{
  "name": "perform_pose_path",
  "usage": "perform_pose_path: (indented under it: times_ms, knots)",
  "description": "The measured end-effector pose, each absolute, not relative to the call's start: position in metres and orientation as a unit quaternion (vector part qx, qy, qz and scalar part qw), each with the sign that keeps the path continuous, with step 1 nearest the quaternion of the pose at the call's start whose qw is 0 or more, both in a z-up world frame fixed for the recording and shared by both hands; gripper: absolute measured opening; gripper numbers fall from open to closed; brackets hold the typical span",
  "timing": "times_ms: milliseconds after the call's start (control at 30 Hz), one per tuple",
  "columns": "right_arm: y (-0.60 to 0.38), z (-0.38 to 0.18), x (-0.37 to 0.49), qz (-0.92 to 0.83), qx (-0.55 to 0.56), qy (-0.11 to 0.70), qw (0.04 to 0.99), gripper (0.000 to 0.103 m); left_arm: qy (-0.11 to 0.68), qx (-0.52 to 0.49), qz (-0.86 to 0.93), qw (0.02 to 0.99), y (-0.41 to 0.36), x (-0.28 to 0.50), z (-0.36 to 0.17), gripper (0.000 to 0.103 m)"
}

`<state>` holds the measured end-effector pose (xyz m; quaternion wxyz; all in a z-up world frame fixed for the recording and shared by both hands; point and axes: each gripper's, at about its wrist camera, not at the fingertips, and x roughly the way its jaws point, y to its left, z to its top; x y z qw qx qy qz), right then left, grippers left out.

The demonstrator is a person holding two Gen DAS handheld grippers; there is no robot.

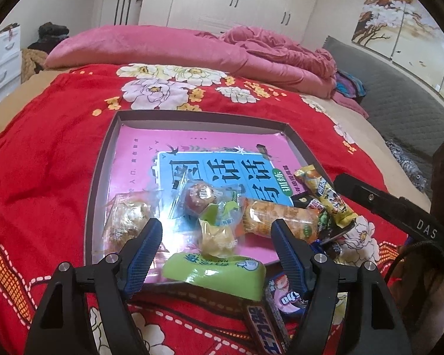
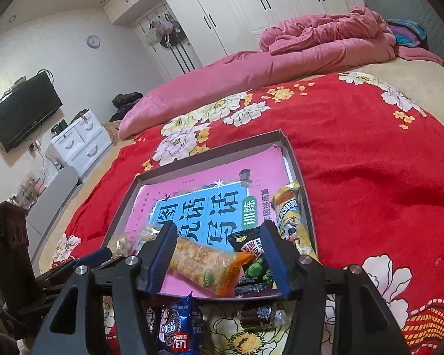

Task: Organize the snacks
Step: 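Withdraw both open grippers from the tray toward the snacks beside it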

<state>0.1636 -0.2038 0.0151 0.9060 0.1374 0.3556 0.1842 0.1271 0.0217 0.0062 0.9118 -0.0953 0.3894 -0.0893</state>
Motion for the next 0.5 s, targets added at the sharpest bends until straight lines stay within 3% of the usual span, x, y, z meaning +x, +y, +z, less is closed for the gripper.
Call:
perform_pose_path:
  times_ms: [500]
  knots:
    - [-0.209,0.022,0.155,0.193,0.133,0.340,0.911,0.060,0.397,-0.094,-0.094,0.908,0.018,0.112,0.007,0.077]
